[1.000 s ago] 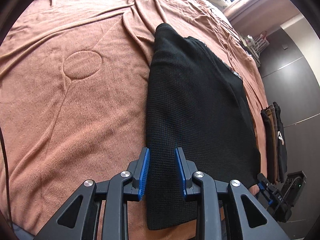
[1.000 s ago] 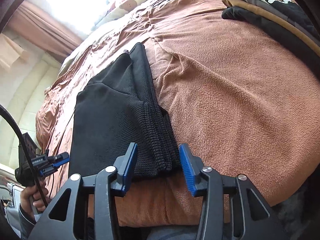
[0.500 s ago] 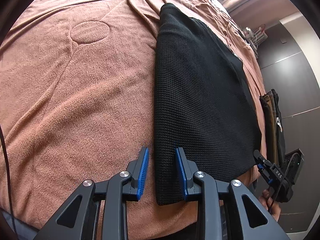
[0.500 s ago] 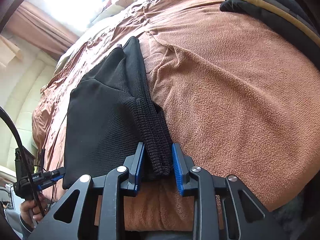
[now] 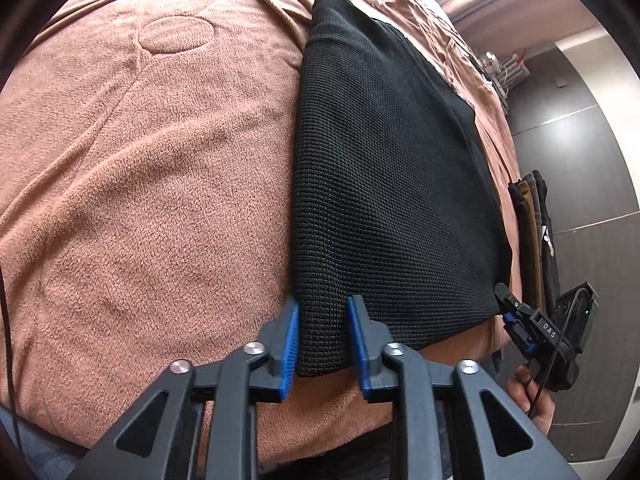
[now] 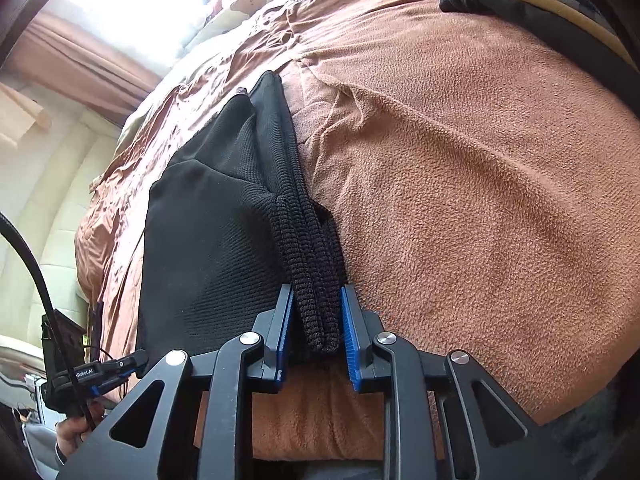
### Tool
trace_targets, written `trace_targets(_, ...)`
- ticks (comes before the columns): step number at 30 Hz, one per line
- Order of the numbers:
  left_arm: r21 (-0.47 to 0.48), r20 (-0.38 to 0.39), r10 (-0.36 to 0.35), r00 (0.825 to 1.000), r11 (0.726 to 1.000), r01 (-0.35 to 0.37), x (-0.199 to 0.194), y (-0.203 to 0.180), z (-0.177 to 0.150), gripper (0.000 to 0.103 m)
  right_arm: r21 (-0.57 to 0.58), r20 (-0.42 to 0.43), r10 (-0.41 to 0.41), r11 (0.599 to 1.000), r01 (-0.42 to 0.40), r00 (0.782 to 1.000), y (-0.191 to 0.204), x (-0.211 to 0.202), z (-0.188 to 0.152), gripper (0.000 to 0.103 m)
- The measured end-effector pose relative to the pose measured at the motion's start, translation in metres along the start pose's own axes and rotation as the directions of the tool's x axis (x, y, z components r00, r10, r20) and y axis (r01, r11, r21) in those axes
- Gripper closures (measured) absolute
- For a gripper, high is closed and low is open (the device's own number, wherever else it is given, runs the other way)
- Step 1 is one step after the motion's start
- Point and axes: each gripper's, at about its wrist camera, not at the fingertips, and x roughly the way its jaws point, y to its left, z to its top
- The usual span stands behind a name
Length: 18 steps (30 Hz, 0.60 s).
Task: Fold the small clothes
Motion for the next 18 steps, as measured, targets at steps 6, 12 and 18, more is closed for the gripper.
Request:
trace_targets(6,0.029,0.037,-0.006,0.999,1.0,0.005,-0.016,-0.005,0.003,0.095,-0.003,-0.021,0.014,1.0,-0.014,1.0,0.013,0.002,-0.005,0.083)
trace_targets(12,0.024,0.067,-0.007,0.998,1.0,0.005,-0.035,0.005,0.01,0.095,-0.018,-0.061,0.039,0.999,-0.04,0.997,0.029,0.009,-0.014,0.083)
trace_targets(18,0.01,0.082,-0.015,0.997,1.0,0.014,-0.052,0.019,0.012,0.095,-0.064,-0.112,0.046,0.996,-0.054,0.993,0.049,0.015,-0.027,0.083)
